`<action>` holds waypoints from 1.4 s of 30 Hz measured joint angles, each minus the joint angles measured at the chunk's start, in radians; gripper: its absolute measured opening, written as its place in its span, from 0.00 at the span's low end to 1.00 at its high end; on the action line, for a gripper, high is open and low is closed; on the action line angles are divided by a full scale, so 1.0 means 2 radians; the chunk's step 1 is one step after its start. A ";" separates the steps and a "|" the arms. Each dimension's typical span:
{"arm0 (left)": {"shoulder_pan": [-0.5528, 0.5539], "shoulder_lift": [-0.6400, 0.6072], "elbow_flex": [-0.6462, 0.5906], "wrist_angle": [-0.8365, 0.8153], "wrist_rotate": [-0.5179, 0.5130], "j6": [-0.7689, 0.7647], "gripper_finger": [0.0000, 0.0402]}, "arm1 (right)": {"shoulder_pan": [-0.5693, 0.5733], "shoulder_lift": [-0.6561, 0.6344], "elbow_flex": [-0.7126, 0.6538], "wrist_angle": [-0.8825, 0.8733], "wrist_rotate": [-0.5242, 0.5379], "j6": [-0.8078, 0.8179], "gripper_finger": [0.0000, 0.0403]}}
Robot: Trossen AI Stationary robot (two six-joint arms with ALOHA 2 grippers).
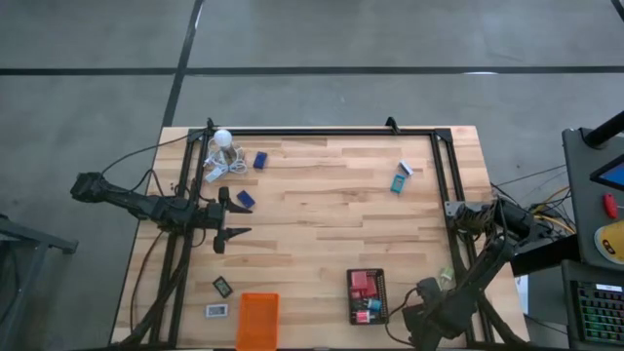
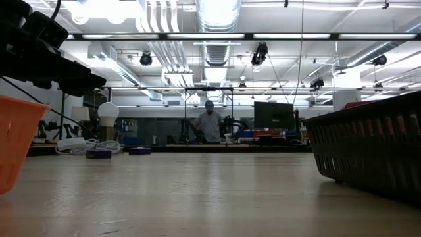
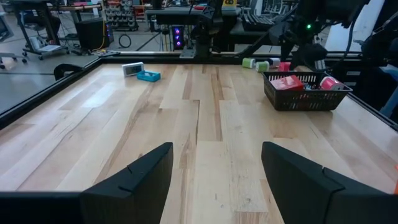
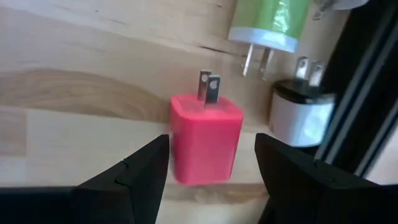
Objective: Pick & Place Office items
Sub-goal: Put the pink charger adapter into the black bin
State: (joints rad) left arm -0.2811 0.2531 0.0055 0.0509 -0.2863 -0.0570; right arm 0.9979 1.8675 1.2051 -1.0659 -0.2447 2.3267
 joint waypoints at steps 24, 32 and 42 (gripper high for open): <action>0.000 0.000 0.000 0.000 0.000 0.000 0.63 | -0.001 -0.001 -0.034 0.071 0.006 0.006 0.43; 0.000 0.000 0.000 0.000 0.000 0.000 0.63 | 0.000 0.000 -0.019 0.056 0.004 0.006 0.37; 0.000 0.000 0.000 0.000 0.000 0.000 0.63 | -0.001 0.000 0.042 -0.025 0.047 0.002 0.40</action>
State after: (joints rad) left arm -0.2813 0.2528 0.0052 0.0509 -0.2862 -0.0570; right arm 0.9966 1.8675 1.2887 -1.1158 -0.1509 2.3302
